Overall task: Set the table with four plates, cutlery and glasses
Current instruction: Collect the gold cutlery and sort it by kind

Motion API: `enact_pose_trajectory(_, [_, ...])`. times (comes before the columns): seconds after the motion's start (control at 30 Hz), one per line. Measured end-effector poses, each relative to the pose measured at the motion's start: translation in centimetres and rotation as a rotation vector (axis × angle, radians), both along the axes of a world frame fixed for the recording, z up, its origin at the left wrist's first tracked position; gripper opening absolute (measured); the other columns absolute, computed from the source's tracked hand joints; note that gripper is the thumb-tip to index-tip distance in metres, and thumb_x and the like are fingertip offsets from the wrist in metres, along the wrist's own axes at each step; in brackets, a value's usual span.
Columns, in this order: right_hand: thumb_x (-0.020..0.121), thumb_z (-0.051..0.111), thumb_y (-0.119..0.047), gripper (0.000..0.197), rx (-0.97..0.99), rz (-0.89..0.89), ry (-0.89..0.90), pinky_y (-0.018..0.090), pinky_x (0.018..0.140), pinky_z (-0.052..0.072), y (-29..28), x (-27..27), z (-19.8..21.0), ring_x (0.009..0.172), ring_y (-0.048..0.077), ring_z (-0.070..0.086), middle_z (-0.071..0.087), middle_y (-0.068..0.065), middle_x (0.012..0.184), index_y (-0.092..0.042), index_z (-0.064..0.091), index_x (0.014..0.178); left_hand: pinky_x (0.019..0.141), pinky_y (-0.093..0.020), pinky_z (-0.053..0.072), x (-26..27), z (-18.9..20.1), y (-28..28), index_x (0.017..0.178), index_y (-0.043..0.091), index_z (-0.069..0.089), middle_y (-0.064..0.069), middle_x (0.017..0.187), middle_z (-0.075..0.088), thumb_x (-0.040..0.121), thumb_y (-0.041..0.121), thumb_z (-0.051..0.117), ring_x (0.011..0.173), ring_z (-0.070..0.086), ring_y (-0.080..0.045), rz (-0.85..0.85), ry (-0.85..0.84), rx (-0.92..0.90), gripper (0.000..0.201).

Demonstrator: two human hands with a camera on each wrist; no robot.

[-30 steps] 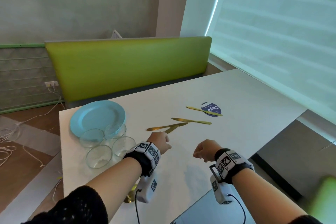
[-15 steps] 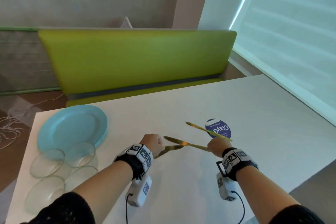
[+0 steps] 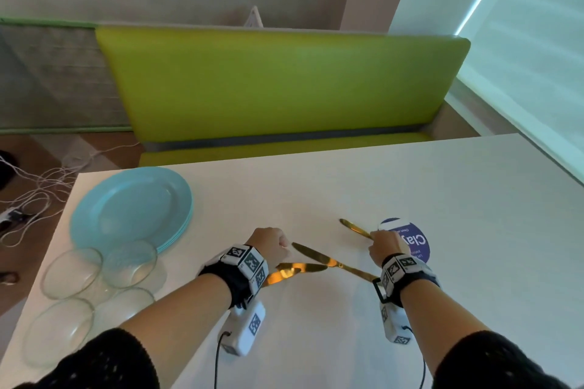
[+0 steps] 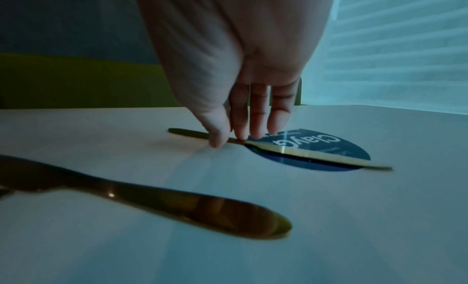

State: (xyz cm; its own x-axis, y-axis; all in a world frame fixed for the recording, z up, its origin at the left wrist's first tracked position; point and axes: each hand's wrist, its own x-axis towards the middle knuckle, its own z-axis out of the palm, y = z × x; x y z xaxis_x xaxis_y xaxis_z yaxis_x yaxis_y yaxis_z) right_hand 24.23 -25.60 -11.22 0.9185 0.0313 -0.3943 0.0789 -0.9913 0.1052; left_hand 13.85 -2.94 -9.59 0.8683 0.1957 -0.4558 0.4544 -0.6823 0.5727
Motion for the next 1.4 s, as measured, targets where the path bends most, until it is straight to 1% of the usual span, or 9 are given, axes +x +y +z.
enact_pose_trajectory(0.27, [0.095,0.046,-0.015,0.025,-0.108,0.077,-0.009,0.029,0.076,0.053,0.4,0.7,-0.4,0.099,0.024,0.066,0.068,0.009,0.107,-0.008,0.065,0.109,0.093,-0.024,0.047,0.3,-0.3,0.7,0.110,0.013,0.062,-0.006,0.119,0.062,0.087,0.023,0.061,0.109,0.060,-0.019,0.063,0.011,-0.010,0.026])
enact_pose_trajectory(0.73, [0.088,0.048,-0.016,0.026,-0.090,0.239,-0.135,0.030,0.077,0.048,2.2,-1.9,1.9,0.099,0.024,0.062,0.062,0.008,0.111,-0.010,0.061,0.110,0.084,-0.018,0.042,0.0,0.8,0.4,0.114,0.011,0.060,-0.007,0.120,0.061,0.089,0.021,0.059,0.109,0.058,-0.020,-0.005,-0.080,-0.056,0.027])
enact_pose_trajectory(0.87, [0.087,0.048,-0.014,0.027,-0.054,0.392,-0.170,0.031,0.084,0.047,4.4,-4.0,3.8,0.111,0.021,0.055,0.063,0.005,0.112,-0.009,0.062,0.110,0.099,-0.027,0.042,-0.9,1.9,0.5,0.128,0.011,0.048,-0.007,0.130,0.053,0.091,0.021,0.056,0.119,0.052,-0.021,-0.075,-0.136,-0.035,0.040])
enact_pose_trajectory(0.93, [0.085,0.053,-0.015,0.024,-0.005,0.493,-0.192,0.030,0.080,0.047,6.1,-5.5,4.6,0.111,0.020,0.054,0.065,0.004,0.108,-0.009,0.064,0.105,0.102,-0.028,0.040,-1.6,2.5,0.6,0.133,0.012,0.043,-0.007,0.134,0.050,0.091,0.022,0.056,0.122,0.049,-0.021,-0.128,-0.160,-0.015,0.045])
enact_pose_trajectory(0.97, [0.080,0.062,-0.019,0.019,0.018,0.571,-0.243,0.027,0.073,0.049,7.0,-6.5,5.1,0.104,0.019,0.058,0.068,0.002,0.099,-0.011,0.068,0.096,0.103,-0.028,0.039,-1.9,2.7,0.7,0.134,0.012,0.042,-0.006,0.135,0.049,0.090,0.022,0.057,0.123,0.048,-0.021,-0.163,-0.166,-0.001,0.048])
enact_pose_trajectory(1.03, [0.044,0.086,-0.028,0.024,0.036,0.698,-0.264,0.018,0.045,0.044,8.7,-8.3,6.0,0.069,0.013,0.064,0.064,-0.005,0.060,-0.018,0.069,0.058,0.102,-0.028,0.039,-2.6,3.0,0.7,0.135,0.013,0.041,-0.005,0.136,0.050,0.090,0.024,0.057,0.124,0.048,-0.021,-0.233,-0.159,0.031,0.050])
enact_pose_trajectory(1.1, [0.017,0.088,-0.029,0.036,0.055,0.742,-0.219,0.012,0.032,0.032,9.8,-9.4,6.1,0.047,0.008,0.058,0.052,-0.007,0.040,-0.020,0.062,0.041,0.098,-0.028,0.041,-3.5,3.1,0.5,0.133,0.013,0.044,-0.006,0.132,0.055,0.090,0.026,0.056,0.122,0.052,-0.022,-0.301,-0.124,0.053,0.047])
enact_pose_trajectory(1.23, [0.021,0.088,-0.028,0.034,0.066,0.829,-0.254,0.010,0.032,0.031,11.1,-11.8,5.8,0.048,0.006,0.057,0.051,-0.010,0.040,-0.024,0.061,0.042,0.087,-0.028,0.046,-4.7,3.0,-0.2,0.118,0.004,0.055,-0.015,0.118,0.065,0.092,0.015,0.046,0.109,0.061,-0.029,-0.332,-0.071,0.015,0.030])
enact_pose_trajectory(1.4, [0.024,0.088,-0.022,0.034,0.252,0.668,-0.294,0.009,0.033,0.032,10.6,-12.1,5.3,0.047,0.007,0.056,0.054,-0.012,0.045,-0.029,0.067,0.049,0.090,-0.027,0.043,-4.7,3.2,-0.4,0.129,0.008,0.048,-0.015,0.124,0.061,0.096,0.015,0.041,0.115,0.057,-0.030,-0.338,-0.071,0.079,0.035])
